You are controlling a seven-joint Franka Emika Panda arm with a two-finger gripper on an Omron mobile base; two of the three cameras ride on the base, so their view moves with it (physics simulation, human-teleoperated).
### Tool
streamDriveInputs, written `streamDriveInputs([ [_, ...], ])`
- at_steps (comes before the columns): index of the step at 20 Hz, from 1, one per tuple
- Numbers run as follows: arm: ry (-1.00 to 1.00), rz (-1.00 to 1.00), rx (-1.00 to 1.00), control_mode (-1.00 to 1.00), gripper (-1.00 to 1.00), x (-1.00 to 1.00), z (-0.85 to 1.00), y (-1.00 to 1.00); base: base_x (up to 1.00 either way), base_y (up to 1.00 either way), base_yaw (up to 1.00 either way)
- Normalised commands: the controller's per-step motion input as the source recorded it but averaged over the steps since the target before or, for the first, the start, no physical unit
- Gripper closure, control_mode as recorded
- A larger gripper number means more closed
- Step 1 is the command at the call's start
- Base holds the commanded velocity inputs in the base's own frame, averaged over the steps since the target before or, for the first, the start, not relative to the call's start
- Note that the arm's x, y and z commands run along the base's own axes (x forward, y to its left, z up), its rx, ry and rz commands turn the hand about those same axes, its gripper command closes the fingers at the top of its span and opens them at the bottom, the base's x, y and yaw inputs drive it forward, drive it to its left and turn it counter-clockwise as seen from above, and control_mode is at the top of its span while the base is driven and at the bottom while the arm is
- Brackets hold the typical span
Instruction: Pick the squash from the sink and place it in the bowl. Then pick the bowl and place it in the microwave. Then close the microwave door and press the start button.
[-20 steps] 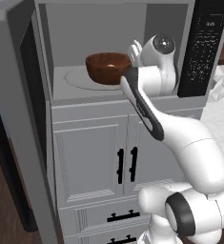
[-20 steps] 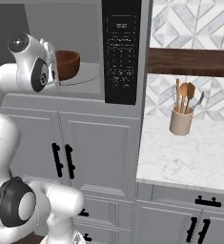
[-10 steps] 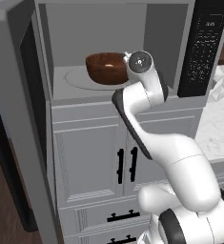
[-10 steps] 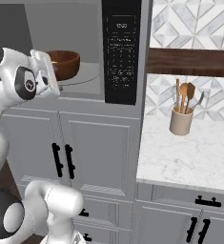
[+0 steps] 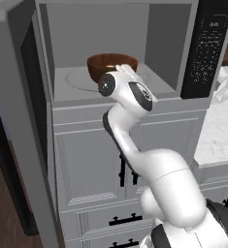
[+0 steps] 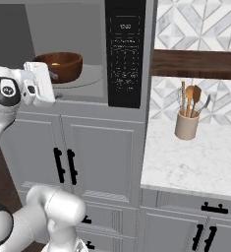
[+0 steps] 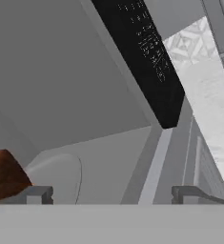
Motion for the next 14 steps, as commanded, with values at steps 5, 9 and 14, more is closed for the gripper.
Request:
streamDriveInputs([
  [5,-0.08,-0.25,-0.25,-1.00,-1.00,-0.56,-0.04,0.00,0.00,0.00,0.00],
  [9,-0.09,-0.24,-0.26,-1.00,-1.00,-0.43,-0.15,0.00,0.00,0.00,0.00],
  [14,-0.10,-0.23,-0.27,-1.00,-1.00,-0.40,-0.17,0.04,0.00,0.00,0.00],
])
